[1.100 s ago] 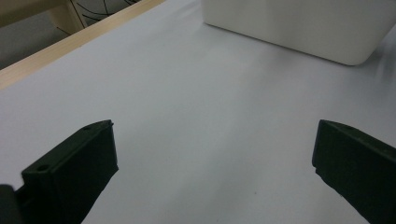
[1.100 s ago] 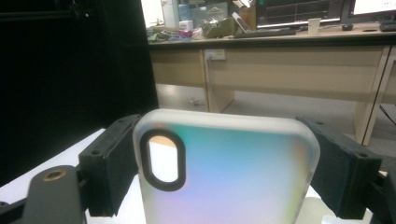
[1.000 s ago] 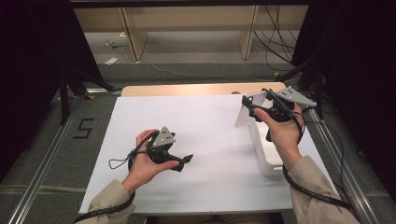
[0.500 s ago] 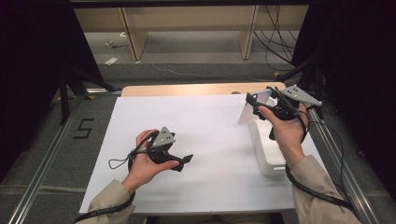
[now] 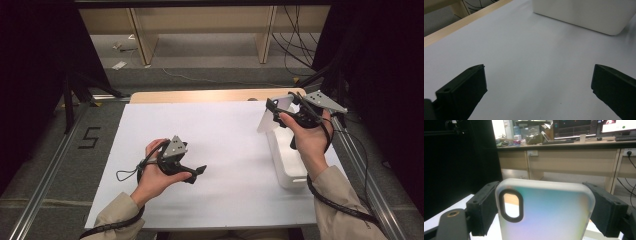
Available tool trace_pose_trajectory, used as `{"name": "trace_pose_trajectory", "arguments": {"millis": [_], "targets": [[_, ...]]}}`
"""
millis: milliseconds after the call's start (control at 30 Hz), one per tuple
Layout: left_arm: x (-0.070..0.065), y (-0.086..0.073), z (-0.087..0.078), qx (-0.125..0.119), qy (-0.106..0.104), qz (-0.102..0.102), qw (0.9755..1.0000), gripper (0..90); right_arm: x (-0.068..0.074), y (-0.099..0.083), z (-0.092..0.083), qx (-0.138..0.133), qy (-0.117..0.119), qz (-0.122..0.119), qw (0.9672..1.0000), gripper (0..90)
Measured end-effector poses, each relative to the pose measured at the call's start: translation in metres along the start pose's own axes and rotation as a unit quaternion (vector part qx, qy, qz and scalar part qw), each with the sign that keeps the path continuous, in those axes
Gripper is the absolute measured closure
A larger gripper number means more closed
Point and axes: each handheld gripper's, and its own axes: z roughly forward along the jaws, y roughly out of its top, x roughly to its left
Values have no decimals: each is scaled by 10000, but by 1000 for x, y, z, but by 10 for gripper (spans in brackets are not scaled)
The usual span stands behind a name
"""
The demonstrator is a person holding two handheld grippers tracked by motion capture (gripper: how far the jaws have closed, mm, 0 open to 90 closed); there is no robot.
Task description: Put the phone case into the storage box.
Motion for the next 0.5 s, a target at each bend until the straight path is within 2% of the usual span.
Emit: {"name": "trace_pose_trajectory", "arguments": {"millis": [500], "targets": [[0, 0, 0, 1, -4, 0, 10000, 0, -6, 2, -3, -40, -125, -37, 9999, 186]]}}
